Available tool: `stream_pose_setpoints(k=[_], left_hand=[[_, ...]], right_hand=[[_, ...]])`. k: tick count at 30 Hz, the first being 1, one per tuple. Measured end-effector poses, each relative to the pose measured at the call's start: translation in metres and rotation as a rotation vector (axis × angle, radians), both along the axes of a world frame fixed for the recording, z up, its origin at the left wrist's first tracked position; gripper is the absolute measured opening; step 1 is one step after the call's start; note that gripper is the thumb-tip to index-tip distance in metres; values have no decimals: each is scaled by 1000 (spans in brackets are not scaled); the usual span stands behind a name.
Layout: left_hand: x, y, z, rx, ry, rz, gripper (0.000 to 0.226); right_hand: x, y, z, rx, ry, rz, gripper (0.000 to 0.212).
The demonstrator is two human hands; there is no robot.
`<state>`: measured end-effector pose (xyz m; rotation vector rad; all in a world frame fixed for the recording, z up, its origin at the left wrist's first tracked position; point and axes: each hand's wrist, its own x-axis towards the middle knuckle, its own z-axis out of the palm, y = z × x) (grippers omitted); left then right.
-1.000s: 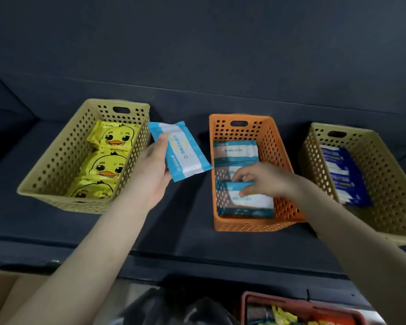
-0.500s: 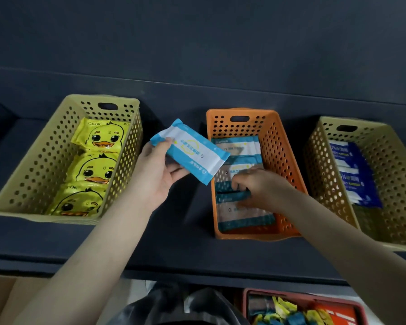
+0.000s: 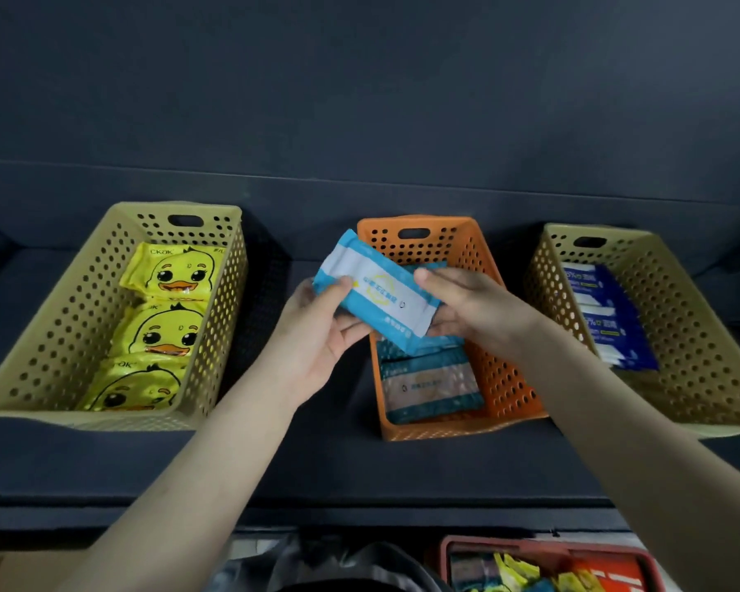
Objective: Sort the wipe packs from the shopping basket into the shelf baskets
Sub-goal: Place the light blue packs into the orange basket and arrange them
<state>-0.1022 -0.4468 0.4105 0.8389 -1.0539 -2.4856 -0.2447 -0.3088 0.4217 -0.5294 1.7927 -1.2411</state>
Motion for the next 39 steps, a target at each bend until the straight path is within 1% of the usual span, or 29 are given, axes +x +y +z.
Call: stream_pose_setpoints(k=[2, 4, 5, 7, 9, 11, 12, 14, 17, 19, 21, 22, 24, 26, 28, 29, 30, 33, 34, 36, 38, 39], left_hand=[[-2, 3, 2, -135, -20, -24, 19], [-4, 5, 6, -315, -65, -68, 13], [-5, 5, 9, -389, -79, -86, 11], [-9, 5, 12, -502, -84, -95, 11], [-16, 0, 9, -654, -106, -48, 16], [-23, -8, 1, -838, -166, 2, 28], [-26, -12, -2, -896, -194, -2, 35], [-32, -17, -9, -952, -243, -75, 50], [-37, -17, -13, -972, -296, -252, 65], [-38, -14, -18, -947, -268, -343, 66], [-38, -14, -22, -861, -245, -391, 64], [-38, -14, -23, -832, -243, -401, 63], [-38, -17, -26, -816, -242, -409, 62], [-38, -19, -28, -806, -229, -413, 62], [-38, -20, -30, -803, -217, -424, 62], [-38, -21, -30, -802, -214, -431, 62], [-38, -23, -31, -799, -212, -439, 62], [-38, -25, -31, -796, -212, -461, 62], [-38, -26, -31, -789, -208, -466, 62], [-38, -26, -32, -780, -199, -473, 62], [-37, -27, -32, -769, -198, -473, 62], [-37, -28, -32, -765, -199, -472, 62]], right_hand=[[1, 0, 5, 14, 63, 4, 33], [2, 1, 16, 34, 143, 50, 29], [3, 1, 22, 14, 146, 64, 25], [5, 4, 30, -39, 137, 62, 25], [6, 11, 34, -69, 176, 32, 24], [6, 22, 33, -56, 202, -49, 25], [6, 29, 31, -36, 174, -109, 30], [8, 41, 27, -8, 77, -217, 45], [20, 46, 15, 27, 20, -247, 64], [30, 42, 4, 69, 21, -249, 71], [38, 39, -7, 136, 29, -230, 75], [39, 38, -11, 175, 52, -205, 73], [34, 39, -17, 260, 139, -155, 59], [28, 38, -15, 392, 301, -71, 43], [25, 36, -17, 533, 438, 36, 39], [25, 34, -20, 576, 459, 52, 37], [25, 32, -24, 587, 441, 50, 34], [26, 29, -32, 569, 275, 23, 29], [24, 30, -33, 596, 291, 61, 33], [22, 31, -33, 675, 413, 167, 47], [24, 32, -34, 719, 600, 194, 65], [25, 32, -33, 754, 714, 176, 69]])
